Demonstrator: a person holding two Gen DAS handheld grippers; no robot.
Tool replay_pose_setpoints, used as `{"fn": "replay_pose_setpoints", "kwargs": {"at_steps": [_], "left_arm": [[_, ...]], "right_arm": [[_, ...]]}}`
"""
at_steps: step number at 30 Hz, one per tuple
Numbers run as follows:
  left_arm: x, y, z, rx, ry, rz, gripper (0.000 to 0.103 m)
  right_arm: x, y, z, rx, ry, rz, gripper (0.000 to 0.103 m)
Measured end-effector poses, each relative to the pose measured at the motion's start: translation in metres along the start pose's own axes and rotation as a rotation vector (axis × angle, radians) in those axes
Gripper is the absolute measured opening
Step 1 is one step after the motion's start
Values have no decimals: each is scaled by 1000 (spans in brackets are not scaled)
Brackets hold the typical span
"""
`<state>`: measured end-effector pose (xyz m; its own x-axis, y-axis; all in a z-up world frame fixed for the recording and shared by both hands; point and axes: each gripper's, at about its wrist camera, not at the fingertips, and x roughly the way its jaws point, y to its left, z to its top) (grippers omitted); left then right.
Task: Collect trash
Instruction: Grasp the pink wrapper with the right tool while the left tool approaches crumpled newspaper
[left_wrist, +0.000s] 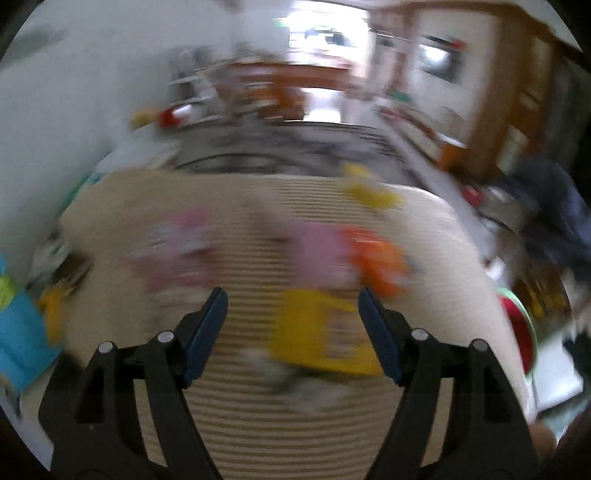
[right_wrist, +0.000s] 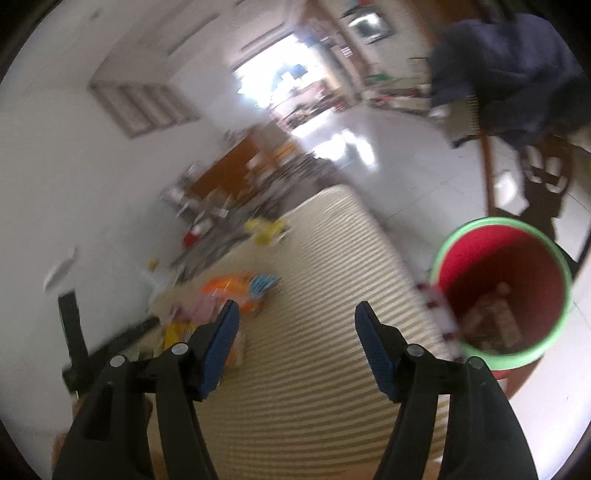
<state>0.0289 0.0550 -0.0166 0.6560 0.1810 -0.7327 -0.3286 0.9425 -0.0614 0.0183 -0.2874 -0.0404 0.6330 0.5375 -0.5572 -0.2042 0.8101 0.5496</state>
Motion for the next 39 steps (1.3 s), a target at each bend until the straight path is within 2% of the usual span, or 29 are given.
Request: {"fn": "replay_pose_setpoints", "kwargs": {"at_steps": [3, 5, 6, 8, 10, 11, 12, 13, 14, 16, 20, 23, 26, 29, 32, 34, 37, 39], "left_arm": [[21, 45, -11, -10, 62, 149, 70], [39, 65, -23, -33, 126, 179, 70], [48, 72, -25, -71, 180, 150, 70], [58, 74, -23, -129, 209, 52, 71], [66, 64, -20, -71, 212, 97, 71], [70, 60, -20, -44, 219, 125, 67], [74, 55, -21, -20, 233, 133, 61], [75, 59, -24, -26, 245, 111, 48], [74, 61, -25, -43, 250, 89, 47], [63, 70, -25, -117, 217, 37, 44], [24, 91, -39, -336, 113, -87, 43], [4, 93, -49, -387, 49, -129, 43], [-2, 99, -43, -412, 5, -132, 43], [-2, 118, -45, -505, -2, -180, 43], [3, 125, -49, -573, 24, -246, 43], [2, 128, -52, -589, 24, -261, 44], [1, 131, -52, -608, 21, -295, 44], [1, 135, -55, -633, 23, -314, 44]], "right_arm": [[15, 7, -3, -38, 54, -49, 64], [14, 6, -3, -32, 39, -63, 64], [16, 3, -2, -20, 47, -71, 64], [19, 3, -2, -12, 54, -85, 64], [21, 5, -3, -32, 57, -98, 64], [22, 6, -3, -41, 59, -102, 64], [23, 8, -3, -54, 65, -109, 65], [23, 8, -4, -59, 69, -112, 65], [23, 8, -5, -63, 72, -115, 64], [25, 9, -6, -71, 77, -124, 64], [30, 12, -7, -93, 101, -151, 64], [43, 23, -7, -119, 128, -156, 64], [66, 58, 3, -161, 157, -93, 65], [97, 108, 19, -205, 183, -8, 65], [133, 157, 29, -236, 229, 60, 71], [170, 196, 33, -247, 288, 106, 76], [225, 245, 26, -305, 377, 96, 86], [255, 266, 18, -329, 430, 86, 87]]}}
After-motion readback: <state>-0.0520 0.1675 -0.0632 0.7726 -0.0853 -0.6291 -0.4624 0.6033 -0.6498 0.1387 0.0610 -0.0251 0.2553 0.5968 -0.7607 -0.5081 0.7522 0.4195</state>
